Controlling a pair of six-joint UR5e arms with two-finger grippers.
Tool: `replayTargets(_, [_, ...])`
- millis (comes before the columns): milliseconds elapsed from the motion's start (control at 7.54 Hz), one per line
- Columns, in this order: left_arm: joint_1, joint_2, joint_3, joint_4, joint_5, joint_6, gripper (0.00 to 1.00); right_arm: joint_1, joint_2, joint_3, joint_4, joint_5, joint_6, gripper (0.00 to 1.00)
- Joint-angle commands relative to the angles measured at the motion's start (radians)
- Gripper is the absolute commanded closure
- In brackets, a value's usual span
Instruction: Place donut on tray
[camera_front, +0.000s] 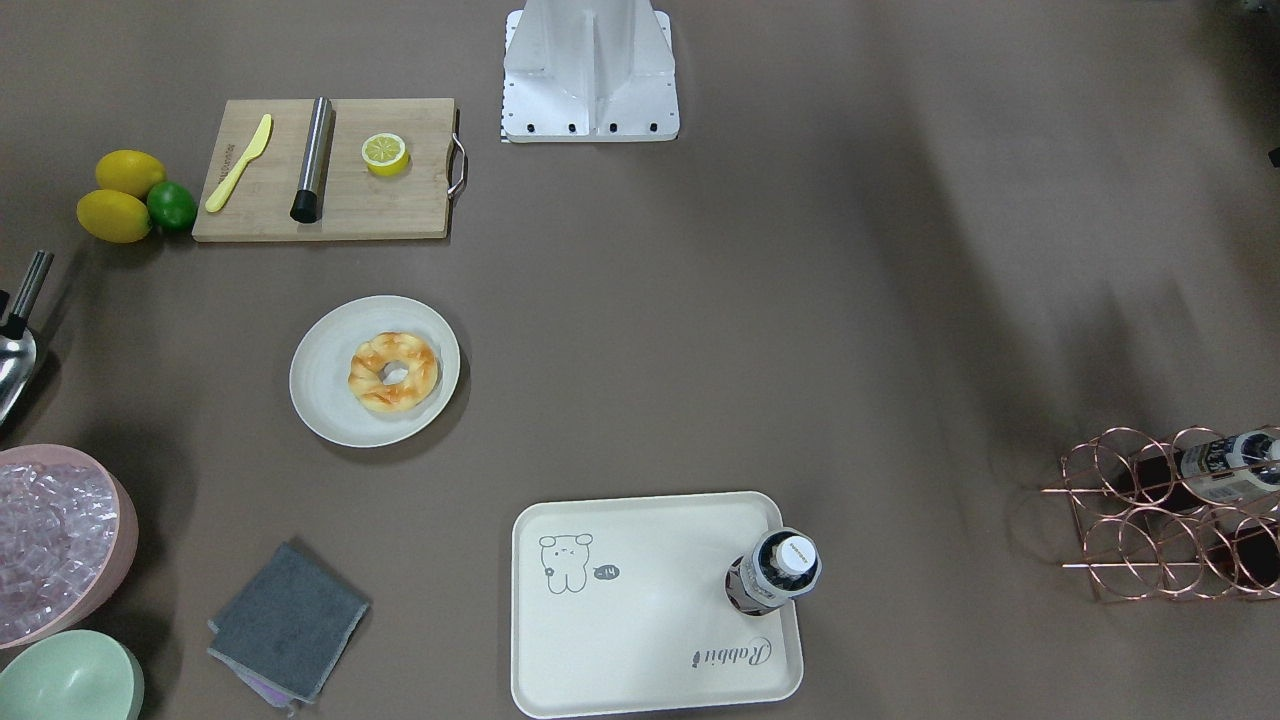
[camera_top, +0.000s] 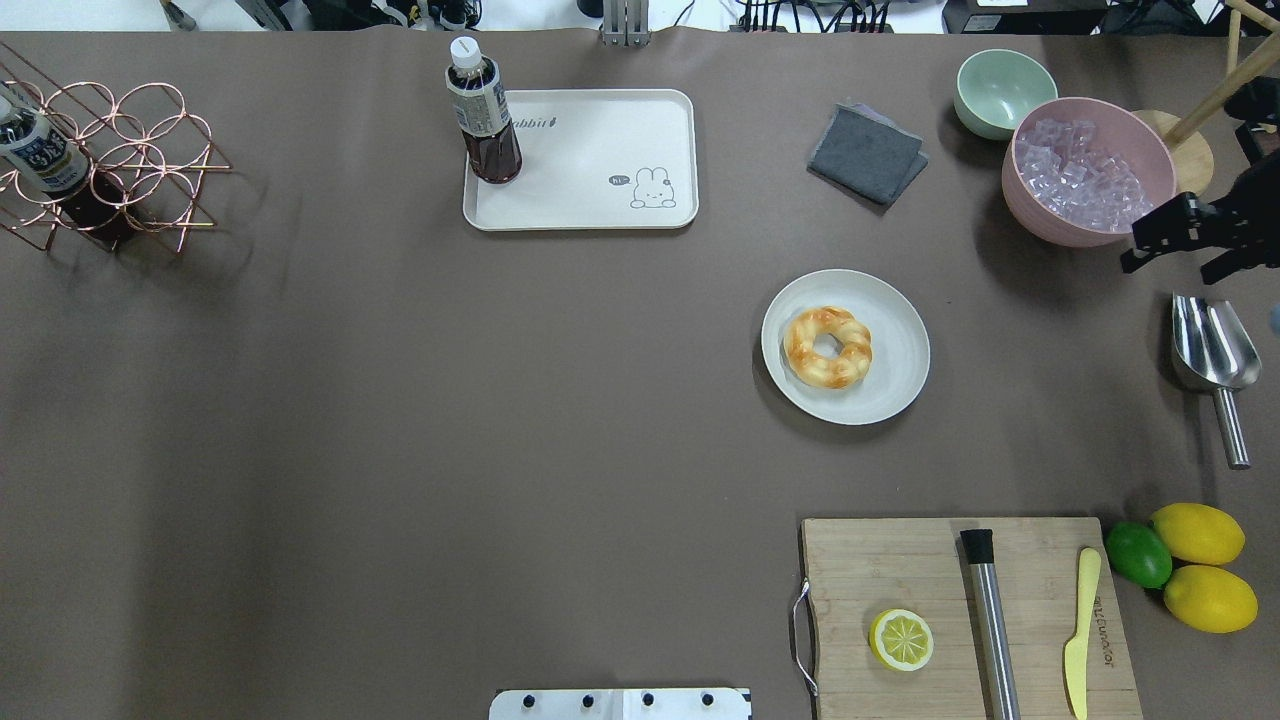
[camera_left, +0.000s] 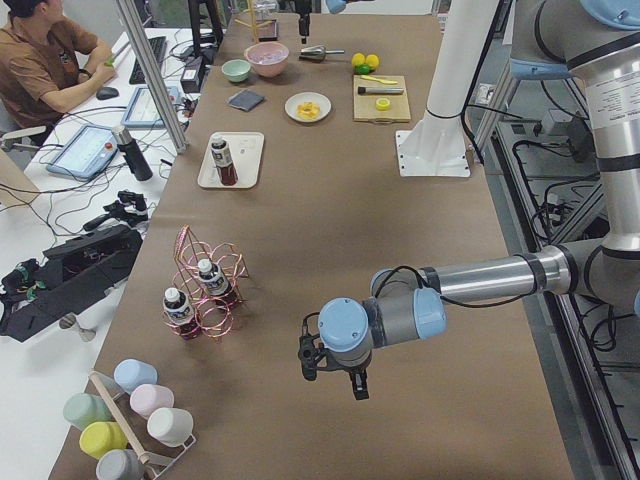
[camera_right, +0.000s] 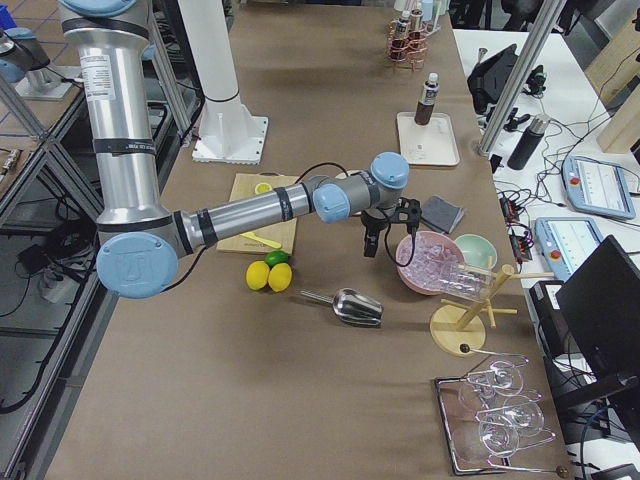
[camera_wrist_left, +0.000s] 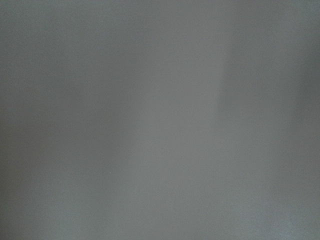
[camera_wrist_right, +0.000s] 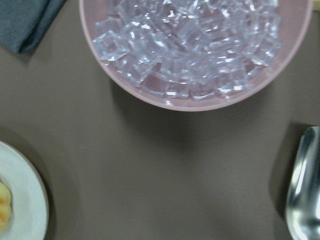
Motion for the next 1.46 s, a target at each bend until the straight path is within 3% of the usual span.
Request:
replayTargets(0, [0.000,0.000,0.002,0.001,0.002,0.002,0.02,-0.138,0.089,-0.018,0.024,-0.039,0.142,0.03])
replayTargets(133, [0.000,0.000,0.002,0.001,0.002,0.003,0.02,-0.184,0.122,-0.019,0.024,-0.071,0.203,0.10])
replayTargets(265, [0.000,0.000,0.005,0.001,0.002,0.003,0.02,-0.229,0.132,-0.025,0.044,-0.109,0.257,0.10])
replayTargets(663, [0.000,0.000,0.005,0.001,0.005,0.003,0.02,-0.283,0.143,-0.166,0.293,-0.137,0.391,0.09])
replayTargets(1327, [0.000,0.000,0.000,-0.001,0.006,0.003,0.02,-0.373,0.173,-0.186,0.296,-0.225,0.426,0.10])
